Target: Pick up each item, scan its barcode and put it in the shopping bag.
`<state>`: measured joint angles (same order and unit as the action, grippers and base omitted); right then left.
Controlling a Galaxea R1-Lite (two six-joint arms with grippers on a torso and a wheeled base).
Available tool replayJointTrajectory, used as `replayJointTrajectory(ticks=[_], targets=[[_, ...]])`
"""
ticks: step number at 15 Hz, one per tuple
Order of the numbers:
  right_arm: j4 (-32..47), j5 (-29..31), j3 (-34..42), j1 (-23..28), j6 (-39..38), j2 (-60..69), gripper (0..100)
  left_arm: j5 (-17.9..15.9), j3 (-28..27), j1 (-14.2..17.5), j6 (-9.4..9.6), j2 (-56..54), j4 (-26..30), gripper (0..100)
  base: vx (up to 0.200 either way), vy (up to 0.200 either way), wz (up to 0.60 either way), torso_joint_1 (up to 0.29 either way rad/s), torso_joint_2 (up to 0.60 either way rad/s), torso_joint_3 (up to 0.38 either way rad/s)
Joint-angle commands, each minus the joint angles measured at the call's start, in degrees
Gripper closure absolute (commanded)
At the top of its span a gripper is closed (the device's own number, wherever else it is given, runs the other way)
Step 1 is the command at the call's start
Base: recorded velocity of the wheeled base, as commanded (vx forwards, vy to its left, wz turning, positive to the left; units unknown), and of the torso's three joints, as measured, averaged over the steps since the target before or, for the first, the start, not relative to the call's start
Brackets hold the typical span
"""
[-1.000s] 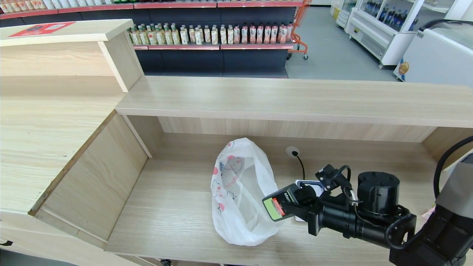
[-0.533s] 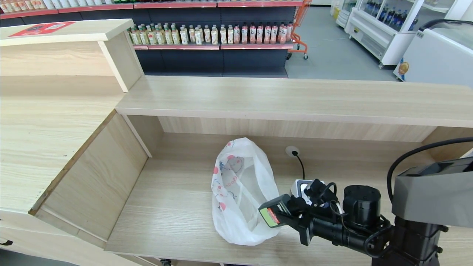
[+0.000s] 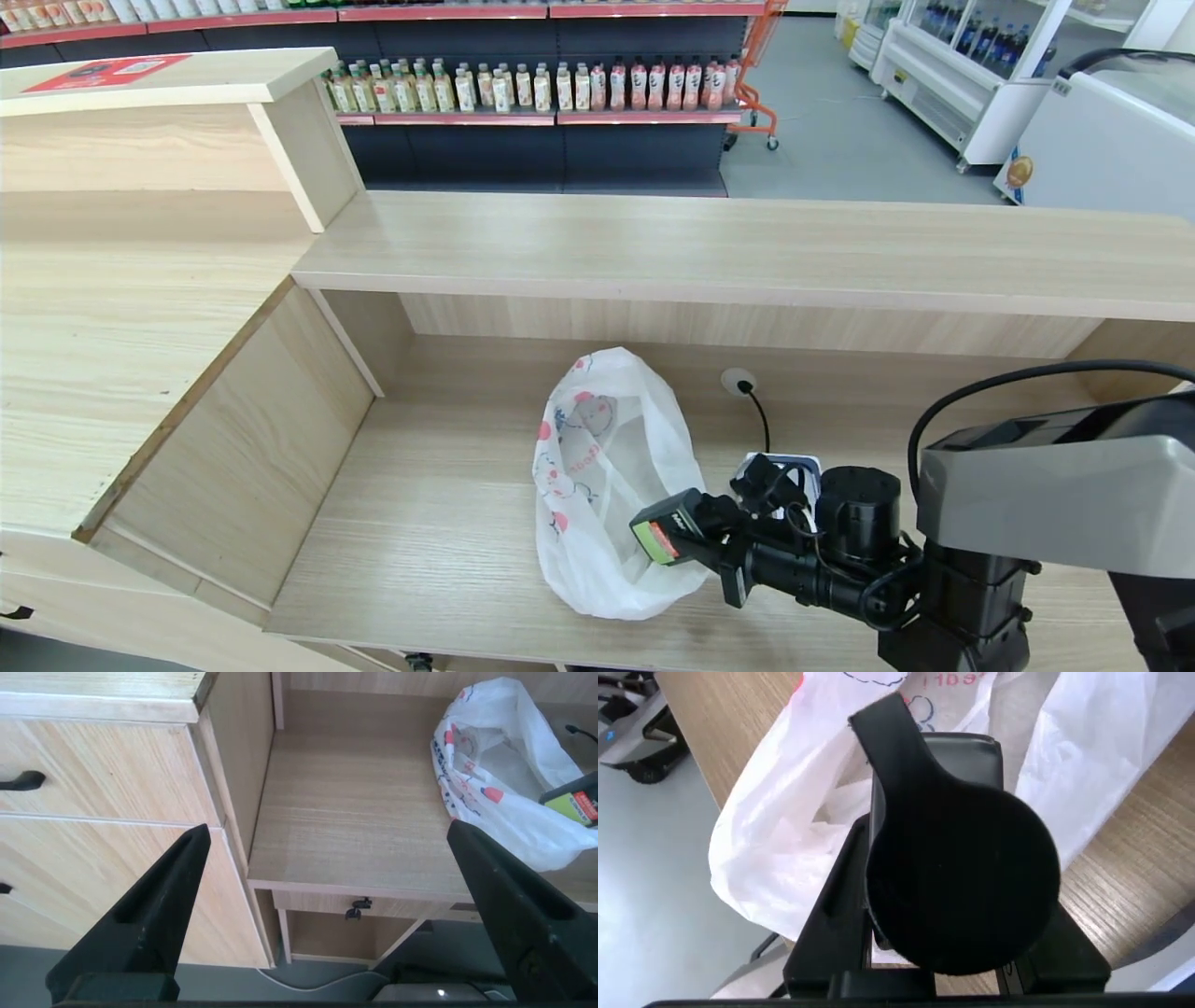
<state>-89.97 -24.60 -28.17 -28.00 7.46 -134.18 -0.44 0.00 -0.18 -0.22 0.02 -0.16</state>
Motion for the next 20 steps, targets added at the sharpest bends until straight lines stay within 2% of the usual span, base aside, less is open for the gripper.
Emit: replayJointTrajectory(ticks=[1,5,6,11,14,17,19,20], targets=[[0.0,-0.4,-0.3,0.3,0.5,-1.5,100,0.0,0.0,0.0,-0.04,0.0,0.0,0,0.000,0.000,0.00,0.000,0.00,0.000],[0.0,-0.4,-0.2,0.9,2.0,-2.0,100,0.0,0.0,0.0,-0.04,0.0,0.0,0,0.000,0.000,0.00,0.000,0.00,0.000],[0.0,-0.4,-0.5,1.1,1.9,-1.6,0,0.0,0.0,0.0,-0.04,0.0,0.0,0,0.000,0.000,0.00,0.000,0.00,0.000],[0.0,-0.4,1.6,3.3,-2.7,8.4,0,0.0,0.0,0.0,-0.04,0.0,0.0,0,0.000,0.000,0.00,0.000,0.00,0.000],[4.6,-0.4,10.1,3.4,-6.0,24.0,0,0.0,0.0,0.0,-0.04,0.0,0.0,0,0.000,0.000,0.00,0.000,0.00,0.000],[14.7,1.7,15.3,4.1,-11.9,44.1,0,0.0,0.0,0.0,-0.04,0.0,0.0,0,0.000,0.000,0.00,0.000,0.00,0.000],[26.8,3.5,14.7,9.6,-12.8,56.2,0,0.0,0.0,0.0,-0.04,0.0,0.0,0,0.000,0.000,0.00,0.000,0.00,0.000],[36.2,3.5,13.6,13.9,-12.8,62.7,0,0.0,0.0,0.0,-0.04,0.0,0.0,0,0.000,0.000,0.00,0.000,0.00,0.000]])
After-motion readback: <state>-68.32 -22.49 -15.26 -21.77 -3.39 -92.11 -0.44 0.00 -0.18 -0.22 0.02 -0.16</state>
